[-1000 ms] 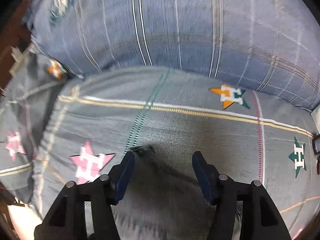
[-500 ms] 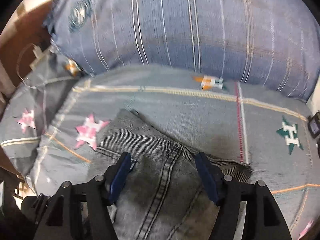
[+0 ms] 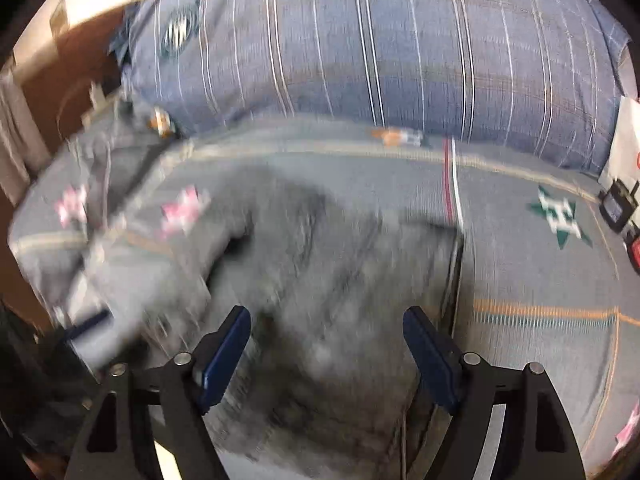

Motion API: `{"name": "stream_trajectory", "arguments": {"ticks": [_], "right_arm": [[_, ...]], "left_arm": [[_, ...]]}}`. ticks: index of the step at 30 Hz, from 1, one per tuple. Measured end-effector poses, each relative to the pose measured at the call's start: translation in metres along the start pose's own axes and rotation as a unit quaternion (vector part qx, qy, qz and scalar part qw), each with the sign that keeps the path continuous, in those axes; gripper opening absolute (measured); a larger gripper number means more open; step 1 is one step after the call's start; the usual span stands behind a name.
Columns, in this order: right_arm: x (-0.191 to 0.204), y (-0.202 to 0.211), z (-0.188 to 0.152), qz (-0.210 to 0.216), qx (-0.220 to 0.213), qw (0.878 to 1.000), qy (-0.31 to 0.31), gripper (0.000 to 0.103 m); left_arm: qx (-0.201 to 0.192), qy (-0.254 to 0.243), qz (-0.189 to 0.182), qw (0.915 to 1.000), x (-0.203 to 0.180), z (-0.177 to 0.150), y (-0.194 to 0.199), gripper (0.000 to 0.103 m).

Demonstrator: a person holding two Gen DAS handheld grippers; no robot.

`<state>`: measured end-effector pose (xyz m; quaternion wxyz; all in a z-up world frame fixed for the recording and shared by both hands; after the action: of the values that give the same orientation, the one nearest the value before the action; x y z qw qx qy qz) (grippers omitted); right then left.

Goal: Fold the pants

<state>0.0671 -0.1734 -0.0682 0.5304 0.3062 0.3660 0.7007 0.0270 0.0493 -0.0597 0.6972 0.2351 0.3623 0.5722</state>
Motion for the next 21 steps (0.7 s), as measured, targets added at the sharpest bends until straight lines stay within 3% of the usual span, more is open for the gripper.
{"name": "stream_trajectory", "arguments": {"ticks": [2,4,10,13,17,20,21], "right_arm": [[-0.005,-0.019,-0.015,0.003,0.028,1.000,-0.006,0.084],[-0.010,-0.013,-0.015,-0.003,0.030,0.999,-0.023,0.084],[-0.009,0.014,-0.018,0.016,-0.014,0.999,-0.025,0.085],[-0.004,-0.010,-0.033,0.006,0.031,0.999,-0.008,0.085],[-0.013,0.000,-0.032,0.017,0.007,0.999,-0.037,0.086],[-0.012,0.012,-0.035,0.013,-0.023,0.999,-0.029,0.086],[-0.010,0.009,-0.038,0.008,-0.014,1.000,-0.020,0.086]], "left_arm": [[0.003,-0.005,0.002,1.0000,-0.003,-0.002,0.002,0.080],[0.001,-0.011,0.008,0.9999,-0.005,-0.003,0.004,0.080],[0.002,-0.008,0.016,0.9998,-0.005,-0.005,0.006,0.080],[0.006,-0.012,0.018,0.9997,-0.006,-0.006,0.005,0.080],[0.004,-0.016,0.024,0.9996,-0.006,-0.006,0.005,0.080],[0.004,-0.013,0.025,0.9996,-0.006,-0.005,0.003,0.080],[0.005,-0.013,0.025,0.9996,-0.006,-0.005,0.003,0.080]]}}
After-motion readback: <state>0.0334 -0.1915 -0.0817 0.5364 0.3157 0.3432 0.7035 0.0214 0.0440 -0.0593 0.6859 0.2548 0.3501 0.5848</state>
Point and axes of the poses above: each gripper's, at about its wrist camera, not at the fingertips, and y roughly against the way its jaws point, x to its left, z to its top, the point moved 1 cm from there along -y, roughly the way its jaws point, and after that the axes turned 6 degrees about -z, right-handed, at the moved point
